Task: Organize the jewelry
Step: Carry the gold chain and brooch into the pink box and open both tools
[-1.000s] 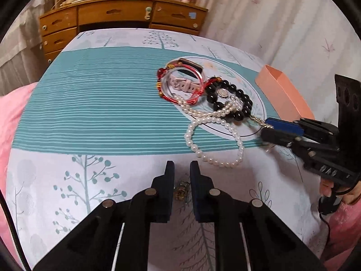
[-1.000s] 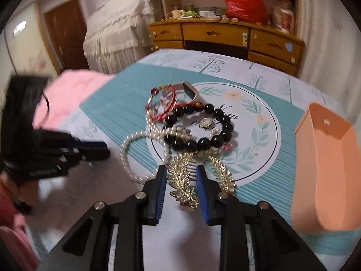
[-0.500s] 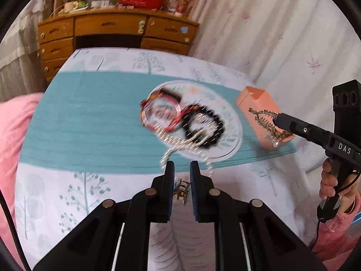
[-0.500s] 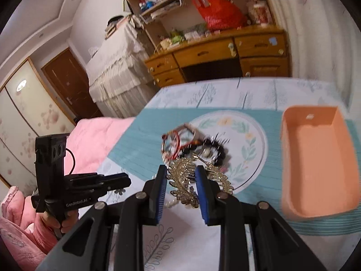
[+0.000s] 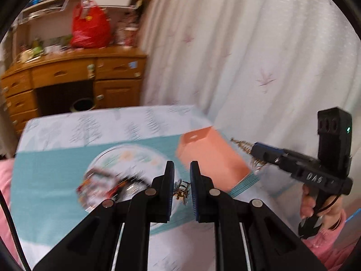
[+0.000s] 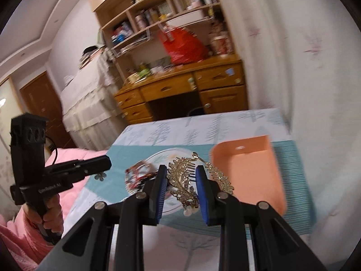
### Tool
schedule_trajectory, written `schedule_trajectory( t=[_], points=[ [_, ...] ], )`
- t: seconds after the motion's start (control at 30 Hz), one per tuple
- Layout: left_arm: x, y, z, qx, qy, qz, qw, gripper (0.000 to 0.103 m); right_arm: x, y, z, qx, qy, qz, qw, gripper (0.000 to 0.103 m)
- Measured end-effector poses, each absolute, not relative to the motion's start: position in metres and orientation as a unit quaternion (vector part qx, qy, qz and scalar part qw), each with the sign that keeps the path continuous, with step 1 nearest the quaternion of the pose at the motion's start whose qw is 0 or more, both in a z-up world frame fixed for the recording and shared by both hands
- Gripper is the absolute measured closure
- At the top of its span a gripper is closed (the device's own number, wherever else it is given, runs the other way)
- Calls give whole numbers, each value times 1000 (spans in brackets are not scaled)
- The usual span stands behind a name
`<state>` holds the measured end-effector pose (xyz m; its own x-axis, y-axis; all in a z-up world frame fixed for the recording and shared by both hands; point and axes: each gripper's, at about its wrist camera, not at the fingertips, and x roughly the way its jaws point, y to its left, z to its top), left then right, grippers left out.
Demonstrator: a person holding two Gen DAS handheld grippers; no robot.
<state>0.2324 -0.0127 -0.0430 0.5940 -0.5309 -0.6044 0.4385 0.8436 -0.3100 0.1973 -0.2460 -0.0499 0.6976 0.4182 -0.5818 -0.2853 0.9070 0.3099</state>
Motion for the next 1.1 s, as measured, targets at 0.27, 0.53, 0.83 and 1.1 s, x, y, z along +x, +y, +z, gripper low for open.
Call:
schedule_trajectory(
  t=[0.27, 0.53, 0.83, 1.1],
  points=[
    [285, -94, -52, -78, 380, -366, 846, 91, 202, -293, -55, 132, 337, 138, 922, 78],
    [314, -146, -92, -73, 432, -366, 821, 91, 210, -317, -72, 159, 358, 115, 913, 77],
    [316, -144, -101, -36, 437, -298, 848, 31, 222, -315, -88, 180, 387, 108, 898, 68],
    [309, -119, -80, -31, 417, -273, 867, 18, 222, -312, -86, 185, 385, 110, 898, 62]
  ],
)
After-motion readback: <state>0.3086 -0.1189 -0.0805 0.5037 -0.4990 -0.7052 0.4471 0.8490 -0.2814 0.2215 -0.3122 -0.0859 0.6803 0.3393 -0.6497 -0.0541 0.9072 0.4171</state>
